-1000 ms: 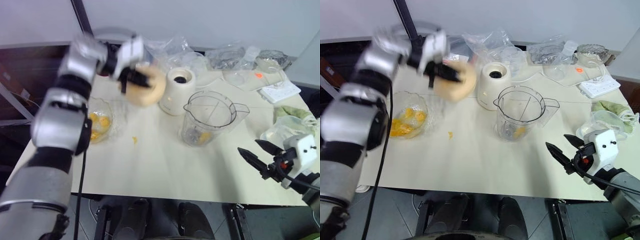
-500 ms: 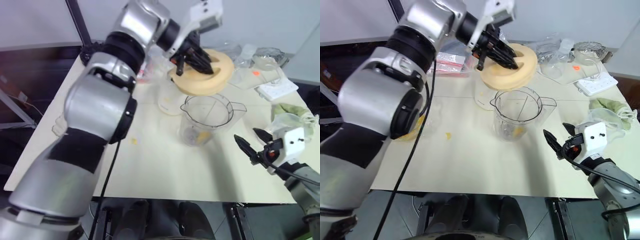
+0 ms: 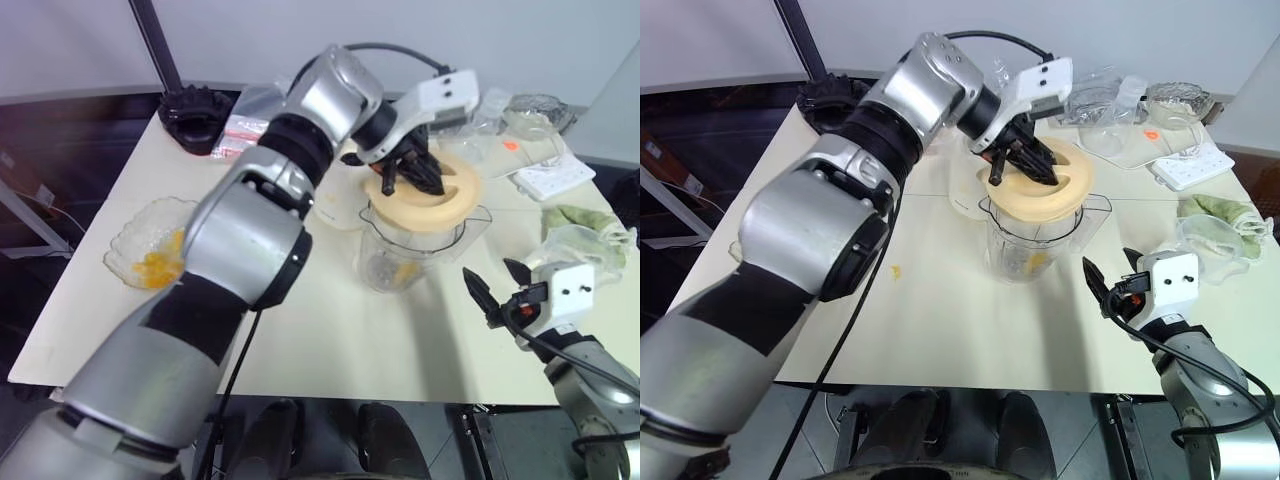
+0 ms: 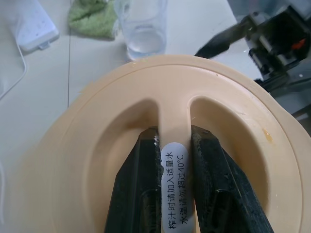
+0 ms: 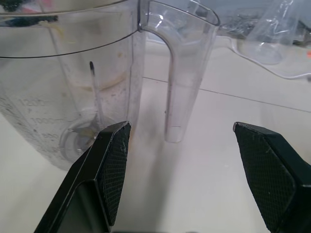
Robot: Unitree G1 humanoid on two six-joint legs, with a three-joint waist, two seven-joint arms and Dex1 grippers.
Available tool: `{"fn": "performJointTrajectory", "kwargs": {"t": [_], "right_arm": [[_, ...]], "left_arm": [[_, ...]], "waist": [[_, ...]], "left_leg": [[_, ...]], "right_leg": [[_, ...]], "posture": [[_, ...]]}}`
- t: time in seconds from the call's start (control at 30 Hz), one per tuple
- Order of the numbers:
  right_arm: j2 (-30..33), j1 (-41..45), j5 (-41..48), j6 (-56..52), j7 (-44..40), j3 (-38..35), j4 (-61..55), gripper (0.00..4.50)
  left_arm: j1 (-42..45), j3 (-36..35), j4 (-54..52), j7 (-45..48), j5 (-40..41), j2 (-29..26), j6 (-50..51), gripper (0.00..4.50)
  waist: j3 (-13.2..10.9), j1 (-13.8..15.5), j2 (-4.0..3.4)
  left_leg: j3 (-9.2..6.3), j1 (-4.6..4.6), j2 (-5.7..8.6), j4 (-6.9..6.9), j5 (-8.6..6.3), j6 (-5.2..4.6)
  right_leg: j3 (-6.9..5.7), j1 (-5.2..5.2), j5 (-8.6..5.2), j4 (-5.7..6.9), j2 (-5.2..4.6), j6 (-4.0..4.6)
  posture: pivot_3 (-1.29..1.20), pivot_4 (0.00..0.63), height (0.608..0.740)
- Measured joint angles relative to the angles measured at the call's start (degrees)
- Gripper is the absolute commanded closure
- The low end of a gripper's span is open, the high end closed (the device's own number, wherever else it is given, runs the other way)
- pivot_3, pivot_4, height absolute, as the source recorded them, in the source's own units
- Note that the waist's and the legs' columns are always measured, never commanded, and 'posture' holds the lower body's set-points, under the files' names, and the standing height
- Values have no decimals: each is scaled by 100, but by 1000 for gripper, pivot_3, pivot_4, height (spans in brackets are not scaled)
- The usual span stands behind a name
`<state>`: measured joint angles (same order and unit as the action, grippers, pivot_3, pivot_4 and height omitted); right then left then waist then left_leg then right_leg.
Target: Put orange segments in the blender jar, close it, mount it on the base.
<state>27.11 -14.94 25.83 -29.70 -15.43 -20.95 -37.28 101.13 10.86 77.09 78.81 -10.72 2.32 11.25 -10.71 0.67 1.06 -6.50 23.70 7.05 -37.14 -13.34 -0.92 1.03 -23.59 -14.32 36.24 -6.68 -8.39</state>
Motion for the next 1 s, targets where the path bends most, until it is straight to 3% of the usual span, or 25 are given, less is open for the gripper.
{"fn": "performJointTrajectory", "kwargs": {"t": [0.7,1.0], "right_arm": [[-284,-84,-315,46,161,128,-256,980],[-566,1071,-1079,965,119,858,1856,980]], "left_arm": [[-424,316,-33,-139,-457,243,-319,4245],[-464,313,-78,-125,-490,258,-334,4245]], "waist": [[10,1,-15],[14,-3,-21]], "left_leg": [[0,-35,0,-1,0,0],[-1,-40,1,-4,0,1]], "right_leg": [[1,34,-1,1,0,-1],[1,41,0,1,1,0]], "posture": [[0,150,740],[0,150,740]]}}
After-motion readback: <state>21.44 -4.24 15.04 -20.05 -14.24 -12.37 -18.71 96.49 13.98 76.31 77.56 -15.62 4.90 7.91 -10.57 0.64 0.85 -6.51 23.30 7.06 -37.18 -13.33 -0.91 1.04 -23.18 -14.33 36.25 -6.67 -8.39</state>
